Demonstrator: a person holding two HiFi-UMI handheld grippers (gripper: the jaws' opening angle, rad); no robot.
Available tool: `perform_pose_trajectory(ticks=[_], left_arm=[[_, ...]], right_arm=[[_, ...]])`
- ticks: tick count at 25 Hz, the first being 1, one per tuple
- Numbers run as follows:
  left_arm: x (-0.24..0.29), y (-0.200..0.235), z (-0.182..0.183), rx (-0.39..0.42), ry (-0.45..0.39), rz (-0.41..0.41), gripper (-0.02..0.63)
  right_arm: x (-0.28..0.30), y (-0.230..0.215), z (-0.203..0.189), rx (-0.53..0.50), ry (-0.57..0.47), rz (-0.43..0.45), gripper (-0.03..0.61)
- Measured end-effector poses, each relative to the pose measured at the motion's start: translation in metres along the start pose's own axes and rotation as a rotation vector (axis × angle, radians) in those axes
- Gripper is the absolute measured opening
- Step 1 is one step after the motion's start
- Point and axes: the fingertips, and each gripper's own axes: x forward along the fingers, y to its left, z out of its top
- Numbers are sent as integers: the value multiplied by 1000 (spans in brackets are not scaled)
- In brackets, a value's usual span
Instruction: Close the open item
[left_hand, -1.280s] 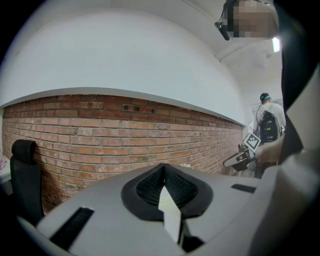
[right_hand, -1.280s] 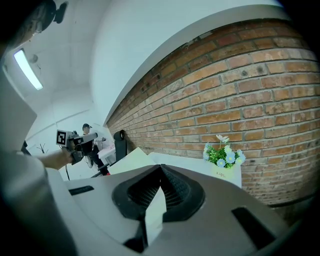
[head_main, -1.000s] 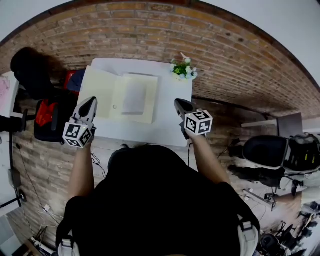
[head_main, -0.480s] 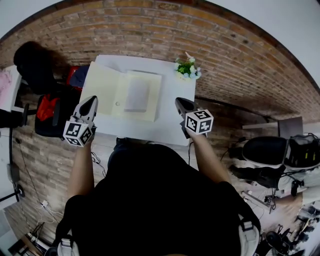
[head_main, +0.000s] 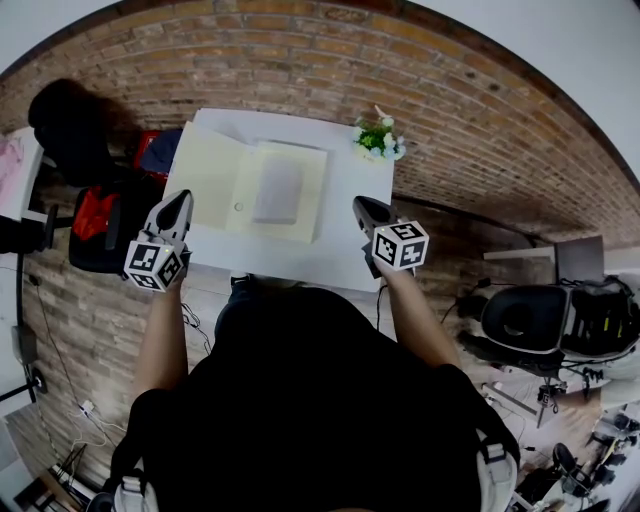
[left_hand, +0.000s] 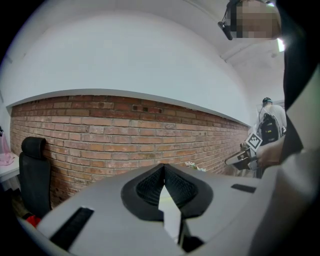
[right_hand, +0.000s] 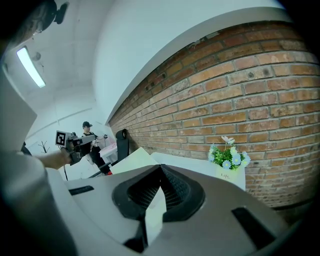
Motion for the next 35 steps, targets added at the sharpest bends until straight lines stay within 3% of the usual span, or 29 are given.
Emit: perform_pose_trajectory(ticks=[35], left_arm=[[-17, 71, -22, -38, 18, 24, 12]], right_arm=[[48, 49, 8, -35, 42, 6, 23]])
